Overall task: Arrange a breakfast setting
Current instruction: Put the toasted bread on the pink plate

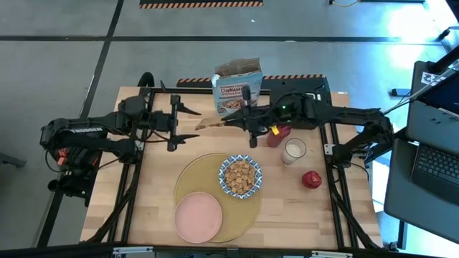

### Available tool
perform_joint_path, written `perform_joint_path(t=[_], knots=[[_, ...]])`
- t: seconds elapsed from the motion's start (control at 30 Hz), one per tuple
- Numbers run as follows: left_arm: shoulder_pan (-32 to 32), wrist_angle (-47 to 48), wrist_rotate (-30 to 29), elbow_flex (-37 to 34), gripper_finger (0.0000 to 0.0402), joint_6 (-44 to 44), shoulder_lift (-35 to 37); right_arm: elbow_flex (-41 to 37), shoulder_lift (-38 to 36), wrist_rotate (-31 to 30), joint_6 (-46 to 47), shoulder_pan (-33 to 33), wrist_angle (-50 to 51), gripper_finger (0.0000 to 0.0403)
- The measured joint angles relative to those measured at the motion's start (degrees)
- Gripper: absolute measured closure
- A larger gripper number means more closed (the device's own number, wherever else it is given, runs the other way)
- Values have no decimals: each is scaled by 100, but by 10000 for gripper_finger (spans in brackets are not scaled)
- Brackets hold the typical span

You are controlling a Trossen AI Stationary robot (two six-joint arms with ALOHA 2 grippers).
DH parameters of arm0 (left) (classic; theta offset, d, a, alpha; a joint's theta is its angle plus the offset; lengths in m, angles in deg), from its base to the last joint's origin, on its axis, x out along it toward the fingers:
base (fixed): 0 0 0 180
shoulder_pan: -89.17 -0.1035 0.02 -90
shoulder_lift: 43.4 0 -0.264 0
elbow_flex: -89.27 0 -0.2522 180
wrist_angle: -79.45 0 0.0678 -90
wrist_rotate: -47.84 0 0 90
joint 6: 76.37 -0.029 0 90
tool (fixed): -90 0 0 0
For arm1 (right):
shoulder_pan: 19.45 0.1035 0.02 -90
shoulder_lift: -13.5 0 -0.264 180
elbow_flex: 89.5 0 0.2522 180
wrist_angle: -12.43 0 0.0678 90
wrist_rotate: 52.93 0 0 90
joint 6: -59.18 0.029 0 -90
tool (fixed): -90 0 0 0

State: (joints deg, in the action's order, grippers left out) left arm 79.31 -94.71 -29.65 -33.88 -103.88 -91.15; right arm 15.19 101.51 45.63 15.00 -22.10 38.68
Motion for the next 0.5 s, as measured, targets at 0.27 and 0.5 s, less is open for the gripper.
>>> perform_joint_path(t=[0.27, 0.5], knots=[[411, -46, -717, 0, 91, -396, -4, 4, 191, 204, 125, -77, -478, 400], [641, -126, -1137, 0, 146, -531, -4, 3, 385, 403, 192, -162, -803, 400]])
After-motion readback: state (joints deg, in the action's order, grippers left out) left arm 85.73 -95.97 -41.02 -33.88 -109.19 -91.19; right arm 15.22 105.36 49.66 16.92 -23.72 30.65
